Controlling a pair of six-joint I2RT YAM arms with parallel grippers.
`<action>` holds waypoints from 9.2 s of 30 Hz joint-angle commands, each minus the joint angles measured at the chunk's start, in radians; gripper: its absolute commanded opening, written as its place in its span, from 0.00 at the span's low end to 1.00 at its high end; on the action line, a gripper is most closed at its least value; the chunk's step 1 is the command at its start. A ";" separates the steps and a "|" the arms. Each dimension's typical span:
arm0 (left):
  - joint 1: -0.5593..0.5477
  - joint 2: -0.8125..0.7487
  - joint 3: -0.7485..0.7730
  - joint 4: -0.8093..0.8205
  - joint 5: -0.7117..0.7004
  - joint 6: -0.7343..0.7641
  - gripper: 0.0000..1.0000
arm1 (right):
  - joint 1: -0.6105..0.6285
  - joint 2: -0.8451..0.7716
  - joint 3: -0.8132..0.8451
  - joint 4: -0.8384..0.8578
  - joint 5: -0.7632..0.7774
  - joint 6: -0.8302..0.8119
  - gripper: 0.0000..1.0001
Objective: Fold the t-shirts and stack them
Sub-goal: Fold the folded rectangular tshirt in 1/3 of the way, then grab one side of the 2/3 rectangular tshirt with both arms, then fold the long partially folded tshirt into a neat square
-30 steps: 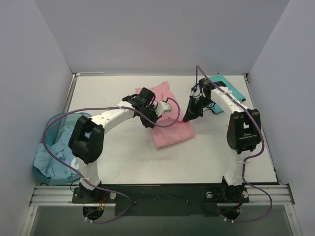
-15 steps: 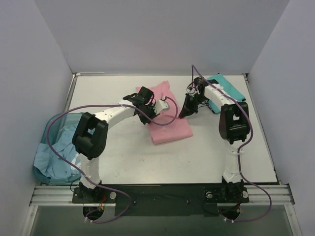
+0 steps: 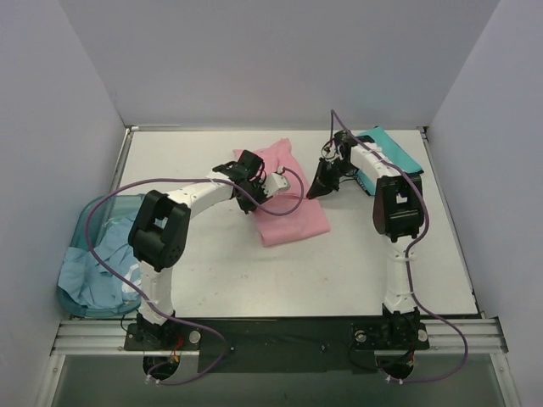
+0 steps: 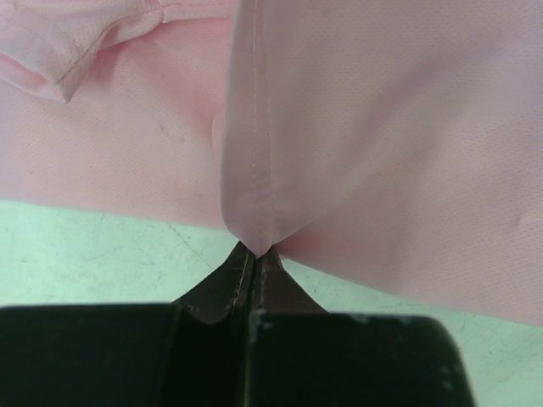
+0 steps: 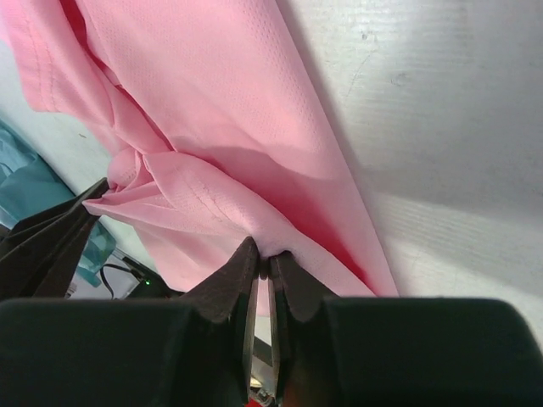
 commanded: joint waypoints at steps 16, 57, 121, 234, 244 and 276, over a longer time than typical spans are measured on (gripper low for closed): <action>0.003 -0.058 0.253 -0.149 0.062 -0.097 0.33 | -0.045 -0.172 -0.022 0.005 0.009 -0.048 0.20; -0.128 -0.334 -0.328 0.016 0.297 0.487 0.69 | 0.007 -0.442 -0.711 0.132 0.164 0.077 0.48; 0.116 -0.879 -0.481 -0.315 0.517 0.050 0.00 | 0.326 -0.685 -0.583 -0.113 0.082 0.081 0.00; 0.273 -0.196 -0.179 0.006 0.375 -0.269 0.00 | 0.269 -0.345 -0.389 0.229 0.147 0.009 0.00; 0.288 -0.331 -0.132 0.102 0.444 -0.421 0.00 | 0.246 -0.457 -0.378 0.292 0.174 0.012 0.00; 0.267 -0.579 -0.268 -0.191 0.713 -0.312 0.00 | 0.283 -0.873 -0.783 0.379 0.150 0.071 0.00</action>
